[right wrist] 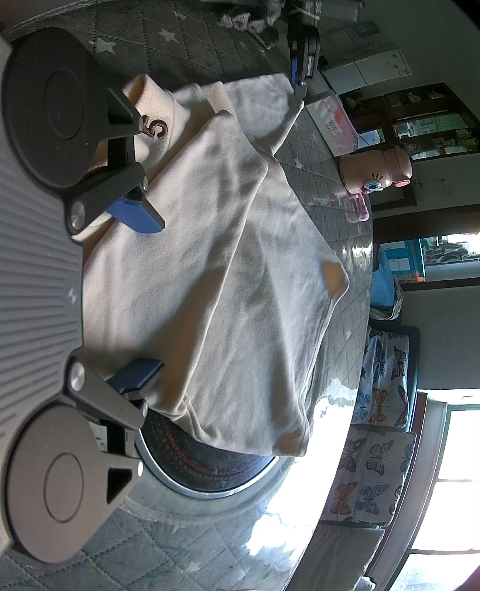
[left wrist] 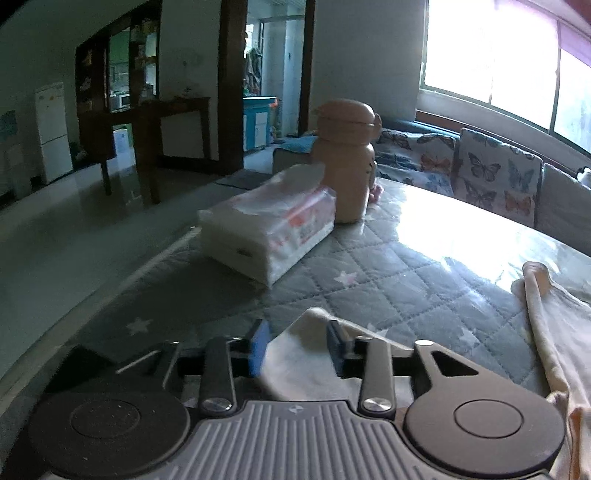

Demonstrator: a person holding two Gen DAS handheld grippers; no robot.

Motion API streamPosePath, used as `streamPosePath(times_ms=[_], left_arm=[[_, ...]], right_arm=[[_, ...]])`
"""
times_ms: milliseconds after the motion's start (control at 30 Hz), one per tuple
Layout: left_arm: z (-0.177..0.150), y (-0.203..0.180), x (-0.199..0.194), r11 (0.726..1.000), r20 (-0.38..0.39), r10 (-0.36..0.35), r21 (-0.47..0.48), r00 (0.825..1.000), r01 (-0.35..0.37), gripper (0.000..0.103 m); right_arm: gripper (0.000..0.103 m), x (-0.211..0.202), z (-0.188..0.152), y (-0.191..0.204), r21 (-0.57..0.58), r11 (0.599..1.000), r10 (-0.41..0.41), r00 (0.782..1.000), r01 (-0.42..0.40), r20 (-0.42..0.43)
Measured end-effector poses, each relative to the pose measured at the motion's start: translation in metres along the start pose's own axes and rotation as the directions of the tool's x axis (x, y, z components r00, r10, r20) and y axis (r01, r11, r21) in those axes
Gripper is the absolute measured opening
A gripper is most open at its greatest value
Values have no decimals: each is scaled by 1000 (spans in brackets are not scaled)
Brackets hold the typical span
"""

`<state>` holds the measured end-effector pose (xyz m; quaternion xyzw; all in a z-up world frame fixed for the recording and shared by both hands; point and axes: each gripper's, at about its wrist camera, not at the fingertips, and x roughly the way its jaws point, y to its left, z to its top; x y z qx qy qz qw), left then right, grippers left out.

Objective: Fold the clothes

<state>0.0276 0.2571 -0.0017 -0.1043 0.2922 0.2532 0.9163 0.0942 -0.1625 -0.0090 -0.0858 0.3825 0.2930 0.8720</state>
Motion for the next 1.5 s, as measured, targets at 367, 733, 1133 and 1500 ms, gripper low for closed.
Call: streamPosePath(times_ms=[367, 733, 1133, 1500], left_arm=[[-18, 7, -6, 999, -37, 21, -41, 999, -22, 53], [0, -7, -16, 998, 20, -58, -28, 998, 59, 6], [33, -106, -105, 893, 138, -447, 115, 884, 434, 5], [2, -202, -135, 671, -23, -712, 273, 702, 689, 5]], right_arm=[[78, -3, 0, 4, -9, 1000, -4, 1000, 4, 7], [78, -11, 3, 9, -20, 1000, 0, 1000, 1, 30], [78, -26, 2, 5, -4, 1000, 6, 997, -6, 73], [78, -36, -1, -4, 20, 1000, 1, 995, -3, 99]])
